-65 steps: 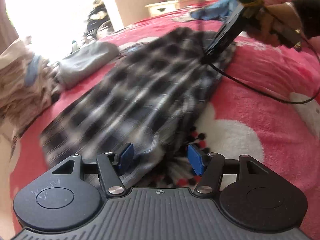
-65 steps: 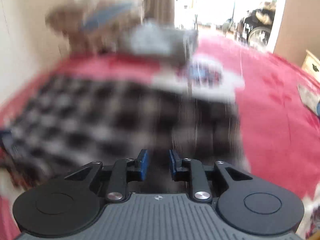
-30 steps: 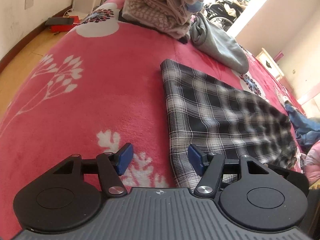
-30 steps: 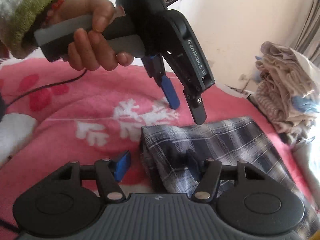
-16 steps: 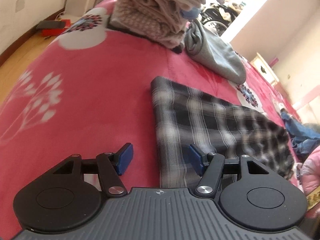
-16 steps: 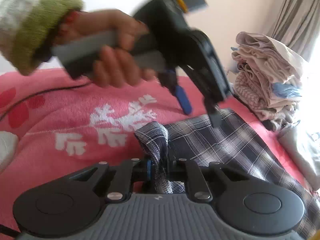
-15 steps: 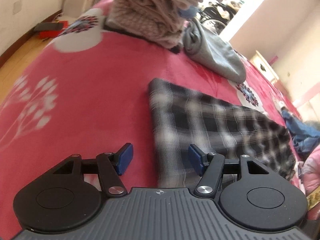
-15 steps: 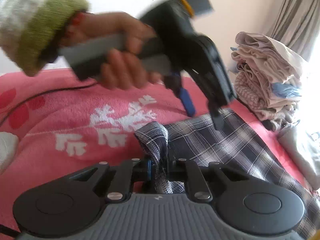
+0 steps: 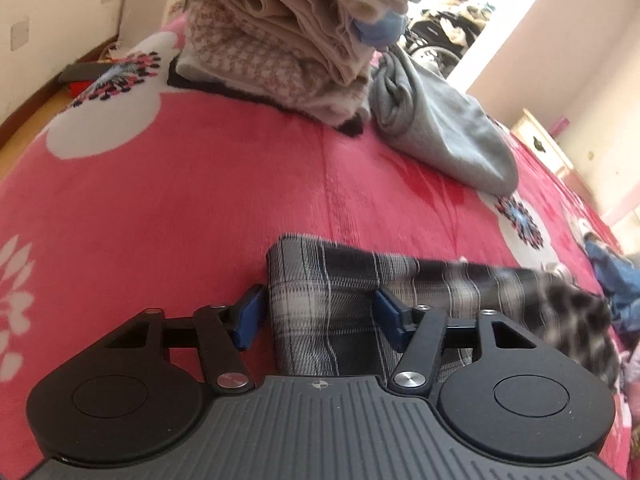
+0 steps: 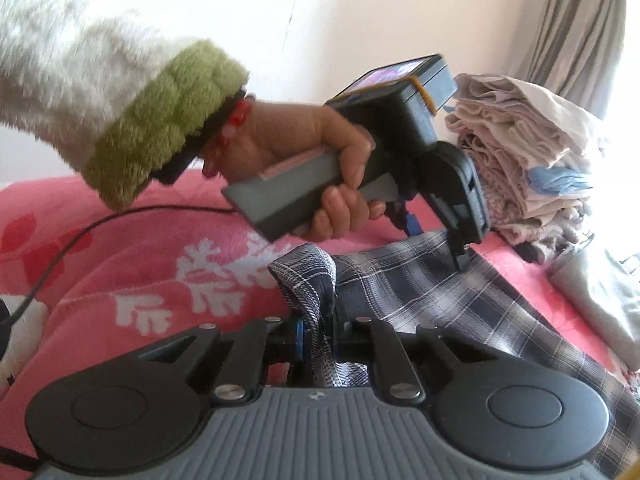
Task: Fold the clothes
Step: 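Grasp the trouser corner with the right tool and lift it toward the left tool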
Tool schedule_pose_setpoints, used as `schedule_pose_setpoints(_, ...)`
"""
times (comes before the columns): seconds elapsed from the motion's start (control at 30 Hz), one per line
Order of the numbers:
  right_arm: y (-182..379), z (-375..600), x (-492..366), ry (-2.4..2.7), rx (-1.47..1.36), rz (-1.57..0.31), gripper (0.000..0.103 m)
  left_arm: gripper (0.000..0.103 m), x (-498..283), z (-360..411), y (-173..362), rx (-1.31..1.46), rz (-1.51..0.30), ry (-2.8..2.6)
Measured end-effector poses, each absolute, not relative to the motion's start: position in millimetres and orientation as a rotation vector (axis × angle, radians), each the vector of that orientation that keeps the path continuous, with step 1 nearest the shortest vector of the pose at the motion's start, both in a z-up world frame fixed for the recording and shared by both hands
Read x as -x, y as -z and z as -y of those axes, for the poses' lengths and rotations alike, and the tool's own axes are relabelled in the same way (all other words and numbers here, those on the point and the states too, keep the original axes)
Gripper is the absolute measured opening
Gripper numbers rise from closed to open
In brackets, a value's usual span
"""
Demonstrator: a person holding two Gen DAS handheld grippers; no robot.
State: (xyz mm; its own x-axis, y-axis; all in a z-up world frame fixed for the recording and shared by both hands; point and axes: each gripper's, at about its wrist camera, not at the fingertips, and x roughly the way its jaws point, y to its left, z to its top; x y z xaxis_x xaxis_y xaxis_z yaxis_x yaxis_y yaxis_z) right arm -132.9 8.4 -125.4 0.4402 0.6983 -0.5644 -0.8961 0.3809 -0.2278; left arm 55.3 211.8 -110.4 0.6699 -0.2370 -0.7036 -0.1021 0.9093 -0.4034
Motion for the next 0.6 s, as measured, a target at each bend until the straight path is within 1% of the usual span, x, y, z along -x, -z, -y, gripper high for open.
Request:
schedule_pose_setpoints(0.07, 120, -3, 129, -1.049, 0.519, -0.411, 0.013, 0.042, -56, -210, 109, 0.442, -0.830, 0.056)
schedule_pose_setpoints(0.13, 112, 3, 123, -1.039, 0.476, -0.417, 0.012, 0.027, -57, -212, 107, 0.474, -0.823, 0.041)
schedule_pose_setpoints(0.2, 104, 12, 117, -1.020, 0.432, -0.420, 0.012, 0.018, -58, -212, 104, 0.515, -0.826, 0.025)
schedule_pose_setpoints(0.23, 100, 19, 113, -1.001, 0.401, -0.423, 0.012, 0.015, -59, -212, 101, 0.529, -0.832, 0.017)
schedule_pose_setpoints(0.33, 86, 42, 99, -0.950, 0.299, -0.439, 0.012, 0.013, -66, -203, 88, 0.537, -0.864, -0.015)
schedule_pose_setpoints(0.43, 72, 75, 84, -0.896, 0.172, -0.462, 0.012, 0.012, -76, -188, 67, 0.551, -0.852, 0.009)
schedule_pose_setpoints(0.6, 49, 143, 70, -0.798, -0.034, -0.467, 0.012, 0.012, -107, -132, 26, 0.466, -0.841, 0.104)
